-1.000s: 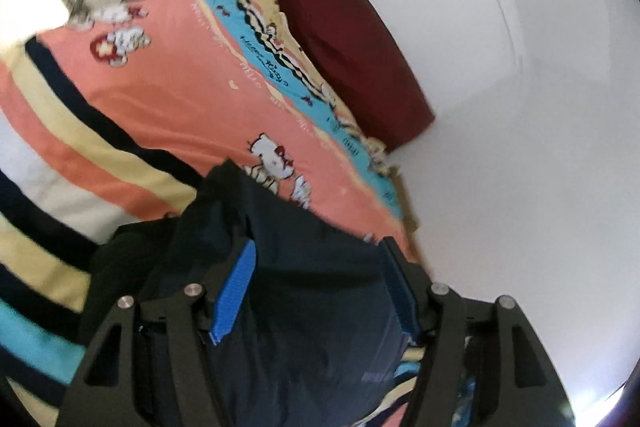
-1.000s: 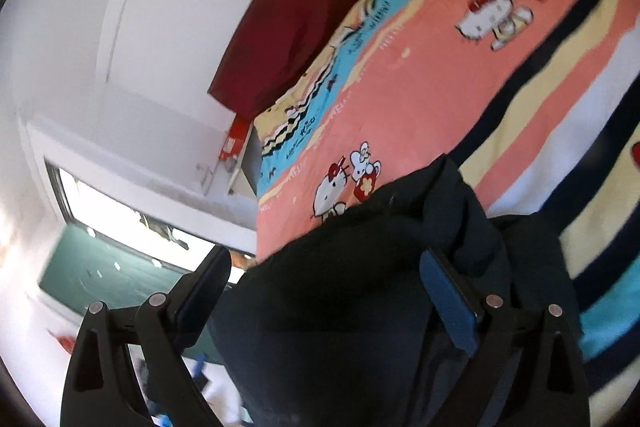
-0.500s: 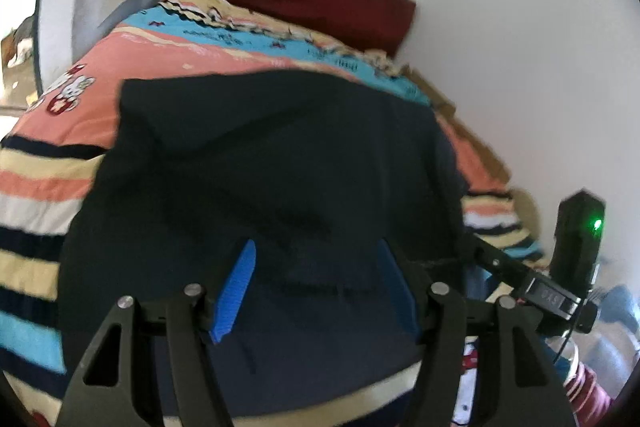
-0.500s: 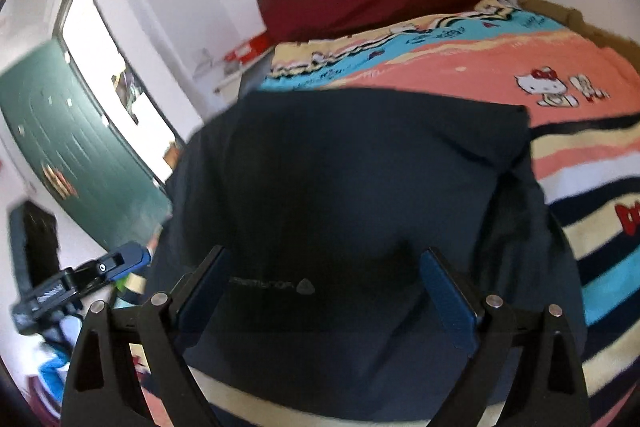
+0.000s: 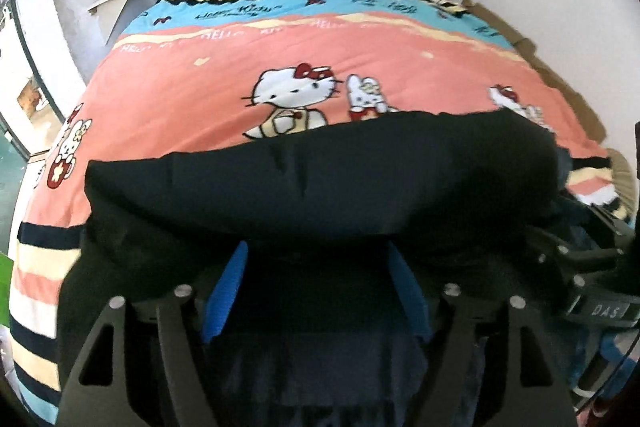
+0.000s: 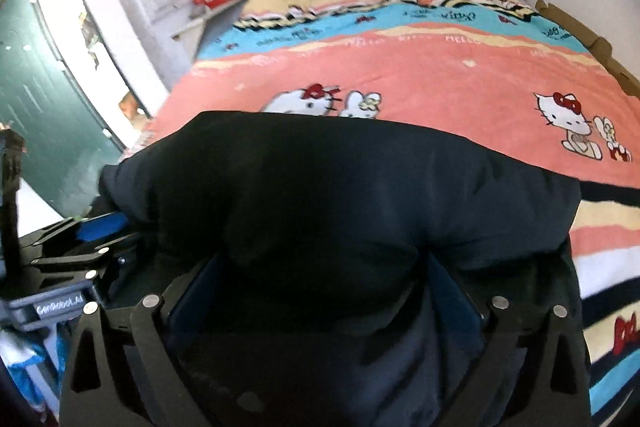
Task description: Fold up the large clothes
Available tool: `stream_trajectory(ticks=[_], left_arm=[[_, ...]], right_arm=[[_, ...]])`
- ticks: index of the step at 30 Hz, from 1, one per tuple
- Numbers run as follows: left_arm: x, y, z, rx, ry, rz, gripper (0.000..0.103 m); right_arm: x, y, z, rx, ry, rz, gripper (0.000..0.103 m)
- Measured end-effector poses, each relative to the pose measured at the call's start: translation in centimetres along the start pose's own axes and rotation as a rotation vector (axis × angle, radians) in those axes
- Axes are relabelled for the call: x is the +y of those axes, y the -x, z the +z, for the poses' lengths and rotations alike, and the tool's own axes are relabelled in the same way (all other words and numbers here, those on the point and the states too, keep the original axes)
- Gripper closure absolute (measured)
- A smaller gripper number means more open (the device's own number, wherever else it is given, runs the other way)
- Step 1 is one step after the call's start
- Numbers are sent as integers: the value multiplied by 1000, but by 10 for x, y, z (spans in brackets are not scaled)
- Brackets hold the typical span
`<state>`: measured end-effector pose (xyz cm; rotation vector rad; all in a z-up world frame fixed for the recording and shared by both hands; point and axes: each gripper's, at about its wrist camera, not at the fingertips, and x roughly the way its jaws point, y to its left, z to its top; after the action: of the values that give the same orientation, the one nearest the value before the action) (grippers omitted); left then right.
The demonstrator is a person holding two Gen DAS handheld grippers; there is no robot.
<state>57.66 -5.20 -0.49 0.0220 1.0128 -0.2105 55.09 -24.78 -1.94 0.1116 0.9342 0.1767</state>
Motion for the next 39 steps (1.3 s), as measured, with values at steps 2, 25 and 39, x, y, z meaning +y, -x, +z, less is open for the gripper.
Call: stream_trajectory(ticks=[2,25,39], left_arm=[[5,-20,5,16,21,5,27],[58,-21,21,49,13,138,24],[98,-21,5,74,134,114,17]], right_arm=[[-3,-18,4,36,-7,-16,0],[-40,-11,17,32,-3,-22,2],[-76,-27,4,59,-90,-9,1]])
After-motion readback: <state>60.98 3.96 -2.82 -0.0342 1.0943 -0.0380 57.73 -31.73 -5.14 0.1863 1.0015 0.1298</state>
